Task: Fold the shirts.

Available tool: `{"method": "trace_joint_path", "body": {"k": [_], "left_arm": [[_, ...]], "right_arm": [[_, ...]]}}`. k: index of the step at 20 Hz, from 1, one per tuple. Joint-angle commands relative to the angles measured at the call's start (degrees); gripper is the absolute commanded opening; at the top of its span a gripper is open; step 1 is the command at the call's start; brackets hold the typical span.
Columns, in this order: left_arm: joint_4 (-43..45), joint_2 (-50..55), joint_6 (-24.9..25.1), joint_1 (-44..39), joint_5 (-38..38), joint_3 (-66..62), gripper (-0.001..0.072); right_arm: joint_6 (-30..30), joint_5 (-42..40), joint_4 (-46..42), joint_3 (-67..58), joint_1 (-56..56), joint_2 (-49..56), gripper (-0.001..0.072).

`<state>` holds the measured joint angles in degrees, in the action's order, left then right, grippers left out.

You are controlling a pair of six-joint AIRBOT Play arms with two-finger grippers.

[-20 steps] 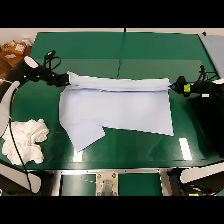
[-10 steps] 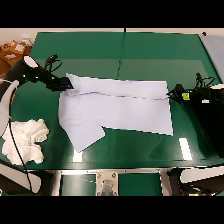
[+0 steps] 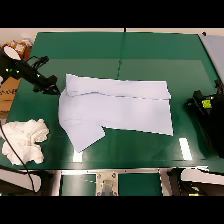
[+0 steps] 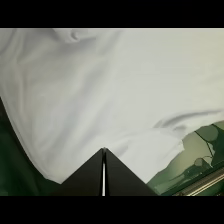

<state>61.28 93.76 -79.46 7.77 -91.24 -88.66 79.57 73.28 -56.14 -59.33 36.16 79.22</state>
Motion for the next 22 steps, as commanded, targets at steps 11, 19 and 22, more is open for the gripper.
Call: {"method": "trace_joint_path", "body": {"k": [11, 19, 22], "left_arm": [[1.09, -35.47, -4.50, -0.37, 25.24, 56.30, 0.0573], [-15.63, -35.36, 3.43, -0.37, 44.06, 67.12, 0.0571], [-22.60, -35.36, 7.63, -0.39, 45.38, 67.12, 0.0347]], "right_arm": [[7.23, -9.22, 7.89, 42.29, 0.72, -32.54, 0.0408], [7.26, -23.82, 10.56, 47.54, 0.70, -30.69, 0.0401], [7.17, -24.85, 15.32, 47.54, 0.42, -26.51, 0.0400]]}}
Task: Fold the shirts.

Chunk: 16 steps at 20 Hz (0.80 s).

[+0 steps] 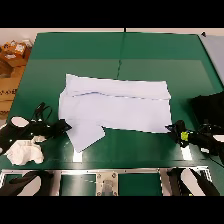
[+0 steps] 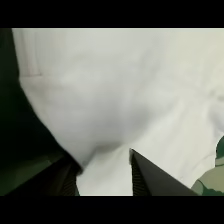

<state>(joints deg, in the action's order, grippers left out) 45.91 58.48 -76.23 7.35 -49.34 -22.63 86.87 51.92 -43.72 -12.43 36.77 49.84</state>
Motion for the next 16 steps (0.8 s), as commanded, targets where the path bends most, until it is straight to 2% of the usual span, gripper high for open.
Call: {"method": "trace_joint_path", "body": {"k": [1, 2, 3, 4, 5, 6, 7, 9, 12, 14, 16], "left_arm": [[-10.16, -0.09, 6.73, 0.02, 2.38, 1.07, 0.0214], [-12.66, -0.09, 9.14, 0.02, 0.59, 1.07, 0.0079], [-13.66, -0.09, 10.69, 0.04, -0.94, 1.07, 0.0031], [-13.53, -0.11, 10.73, 0.04, -2.27, 1.07, 0.0025], [-13.29, -0.13, 10.75, 0.04, -3.85, 1.05, 0.0024], [-12.74, -0.26, 10.69, 0.04, -5.55, 0.87, 0.0024], [-11.76, -0.42, 10.64, 0.04, -7.69, 0.42, 0.0024], [-5.77, -1.90, 6.71, 0.04, -12.22, -1.64, 0.0023], [3.06, -6.99, 0.66, 0.04, -20.50, -5.53, 0.0023], [5.81, -11.98, -3.04, 0.04, -22.91, -6.93, 0.0023], [6.01, -13.84, -4.35, 0.04, -24.28, -8.61, 0.0023]], "right_arm": [[-0.28, -4.20, 4.09, 0.63, -0.90, 4.22, 0.0401], [-0.55, -4.83, 5.38, 0.63, -2.01, 5.60, 0.0399], [-0.55, -5.25, 6.01, 0.63, -3.45, 6.64, 0.0396], [-0.55, -5.51, 6.23, 0.59, -4.83, 7.13, 0.0368], [-1.09, -5.42, 6.19, 0.44, -5.68, 7.17, 0.0234], [-3.28, -4.85, 6.16, 0.13, -5.75, 7.15, 0.0057], [-4.61, -3.74, 4.94, -0.39, -5.27, 7.13, 0.0012], [-4.24, 0.15, -0.87, -2.78, -2.82, 6.93, 0.0012], [-0.35, 6.32, -9.44, -7.06, 3.10, 4.94, 0.0012], [1.86, 8.48, -12.26, -8.83, 5.66, 1.92, 0.0012], [2.16, 9.07, -12.35, -9.84, 5.57, -0.92, 0.0012]]}}
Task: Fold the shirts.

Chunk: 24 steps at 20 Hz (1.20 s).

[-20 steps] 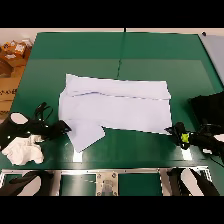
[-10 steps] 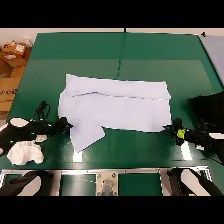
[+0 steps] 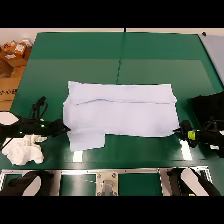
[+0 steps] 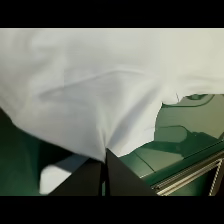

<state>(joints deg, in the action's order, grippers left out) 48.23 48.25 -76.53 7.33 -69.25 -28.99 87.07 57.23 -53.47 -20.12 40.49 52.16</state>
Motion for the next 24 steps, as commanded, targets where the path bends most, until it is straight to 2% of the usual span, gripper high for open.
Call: {"method": "trace_joint_path", "body": {"k": [1, 6, 10, 14, 19, 21, 24], "left_arm": [[3.69, -3.56, -4.02, 0.07, -5.25, -3.41, 0.0024], [2.25, -3.02, -2.51, 0.07, -0.61, -10.36, 0.0024], [-3.61, 5.05, 2.14, 0.07, 3.10, -17.25, 0.0024], [-8.15, 18.45, 6.51, 0.04, 5.81, -26.77, 0.0024], [-8.87, 34.82, 8.04, -1.27, 9.55, -36.30, 0.0025], [-8.87, 41.03, 8.68, -3.98, 12.61, -39.30, 0.0025], [-8.87, 48.04, 9.16, -7.34, 21.18, -44.50, 0.0025]], "right_arm": [[2.34, 4.55, -2.60, -2.82, 1.86, -4.26, 0.0012], [2.49, 5.88, 0.33, -7.50, -1.60, -4.74, 0.0011], [4.28, 1.51, 2.73, -13.88, -8.04, -0.83, 0.0011], [4.42, -2.32, 5.49, -22.32, -11.26, 9.11, 0.0011], [4.37, -9.90, 8.79, -32.50, -17.90, 24.68, 0.0012], [4.39, -12.46, 9.66, -36.26, -20.15, 31.01, 0.0012], [4.39, -15.08, 10.21, -41.86, -21.53, 39.10, 0.0012]]}}
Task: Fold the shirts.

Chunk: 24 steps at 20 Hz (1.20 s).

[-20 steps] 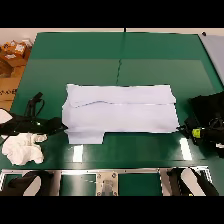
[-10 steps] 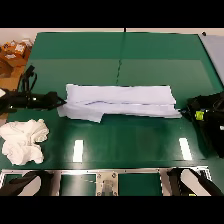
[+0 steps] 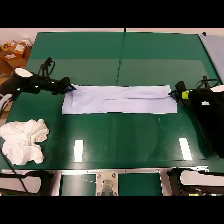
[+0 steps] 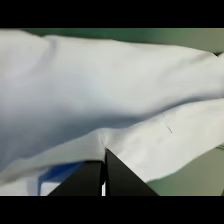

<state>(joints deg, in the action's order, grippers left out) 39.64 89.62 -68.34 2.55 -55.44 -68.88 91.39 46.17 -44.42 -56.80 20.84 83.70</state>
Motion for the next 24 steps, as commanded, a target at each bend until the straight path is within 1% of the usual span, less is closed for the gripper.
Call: {"method": "trace_joint_path", "body": {"k": [1, 2, 3, 4, 5, 6, 7, 9, 10, 12, 13, 14, 15, 16, 19, 22, 23, 24], "left_arm": [[-0.24, 7.48, 1.42, -3.02, 10.88, -6.08, 0.0026], [-0.24, 7.65, 1.29, -2.99, 13.35, -6.95, 0.0026], [-0.26, 7.65, 0.83, -2.82, 14.73, -7.80, 0.0128], [-0.13, 7.63, 0.85, -2.62, 15.06, -8.63, 0.0539], [-0.17, 7.63, 0.81, -2.19, 14.16, -9.57, 0.0720], [-0.20, 7.63, 0.66, -1.49, 12.33, -10.99, 0.0661], [-0.17, 7.63, -0.37, -0.74, 10.60, -12.44, 0.0656], [-0.20, 7.63, -2.78, 1.03, 5.25, -15.45, 0.0656], [-0.17, 7.63, -2.73, 1.62, 1.92, -16.92, 0.0656], [0.26, 7.63, -2.71, 1.66, -3.15, -18.82, 0.0655], [0.35, 7.63, -2.71, 1.49, -4.66, -19.12, 0.0652], [0.48, 7.63, -2.73, 1.27, -5.75, -19.10, 0.0478], [0.68, 7.63, -2.71, 1.16, -6.71, -19.10, 0.0119], [0.66, 7.63, -2.78, 1.16, -7.21, -19.10, 0.0034], [0.31, 7.63, -2.78, 1.14, -9.68, -19.10, 0.0034], [0.72, 7.63, -2.71, 1.14, -11.28, -19.10, 0.0034], [1.03, 7.63, -2.73, 1.16, -11.21, -19.10, 0.0034], [1.11, 7.63, -2.73, 1.14, -11.23, -19.10, 0.0034]], "right_arm": [[0.07, -5.57, 1.49, -7.06, -1.79, 9.51, 0.0013], [0.04, -6.32, 1.46, -8.94, -1.53, 10.82, 0.0067], [-0.81, -6.08, 1.36, -11.02, -0.98, 11.76, 0.0240], [-3.78, -5.42, 1.38, -12.81, -0.26, 11.98, 0.0398], [-7.30, -3.93, 1.38, -14.67, 0.63, 11.98, 0.0412], [-10.97, -0.48, 1.36, -16.76, 2.08, 11.98, 0.0390], [-14.05, 4.44, 0.42, -18.91, 4.04, 11.98, 0.0350], [-14.97, 11.91, -4.42, -21.64, 7.69, 12.13, 0.0361], [-15.47, 14.43, -5.86, -21.90, 9.46, 12.26, 0.0413], [-19.06, 19.02, -6.16, -21.90, 11.63, 13.64, 0.0508], [-20.90, 21.07, -6.16, -21.90, 12.00, 14.97, 0.0509], [-22.05, 22.84, -6.14, -21.90, 12.00, 16.52, 0.0509], [-23.45, 24.06, -5.90, -21.90, 11.85, 17.97, 0.0508], [-24.52, 24.63, -5.66, -21.90, 11.50, 19.34, 0.0508], [-26.14, 24.87, -5.07, -22.14, 9.97, 22.84, 0.0507], [-27.45, 24.83, -2.01, -22.18, 7.93, 25.14, 0.0504], [-27.58, 24.81, -1.33, -22.51, 7.32, 25.64, 0.0466], [-27.58, 24.81, -0.92, -22.84, 6.78, 25.86, 0.0341]]}}
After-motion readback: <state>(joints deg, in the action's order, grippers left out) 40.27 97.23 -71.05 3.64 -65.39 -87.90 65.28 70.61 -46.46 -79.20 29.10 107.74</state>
